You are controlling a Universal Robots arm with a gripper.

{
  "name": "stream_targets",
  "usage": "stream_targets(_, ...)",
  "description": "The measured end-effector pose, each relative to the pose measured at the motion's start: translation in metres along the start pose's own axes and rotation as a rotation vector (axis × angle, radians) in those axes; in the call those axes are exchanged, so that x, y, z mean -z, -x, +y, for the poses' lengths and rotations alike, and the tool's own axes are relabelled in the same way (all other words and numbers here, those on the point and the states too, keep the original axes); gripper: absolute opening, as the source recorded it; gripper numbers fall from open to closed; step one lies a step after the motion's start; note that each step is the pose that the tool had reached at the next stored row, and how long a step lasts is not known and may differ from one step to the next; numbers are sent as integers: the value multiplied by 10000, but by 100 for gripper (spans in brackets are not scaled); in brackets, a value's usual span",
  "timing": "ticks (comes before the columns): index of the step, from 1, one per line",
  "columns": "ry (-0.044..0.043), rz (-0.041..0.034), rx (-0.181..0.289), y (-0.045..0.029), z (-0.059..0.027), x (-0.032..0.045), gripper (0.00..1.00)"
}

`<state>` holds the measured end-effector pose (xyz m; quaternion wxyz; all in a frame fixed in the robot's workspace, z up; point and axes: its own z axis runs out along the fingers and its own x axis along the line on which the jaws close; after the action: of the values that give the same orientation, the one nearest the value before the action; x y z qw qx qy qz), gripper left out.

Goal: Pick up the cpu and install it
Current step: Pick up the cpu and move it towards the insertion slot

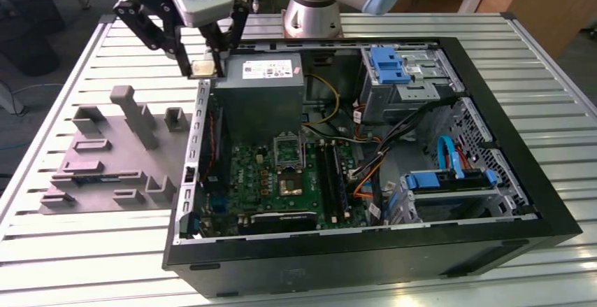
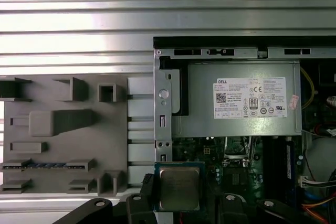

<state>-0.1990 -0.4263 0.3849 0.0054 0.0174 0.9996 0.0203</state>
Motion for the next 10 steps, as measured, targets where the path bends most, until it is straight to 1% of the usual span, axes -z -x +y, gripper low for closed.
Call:
stream_targets(6, 0, 0, 0, 51, 2, -2, 47)
stream_targets(10, -1, 0, 0, 111, 3, -3, 47)
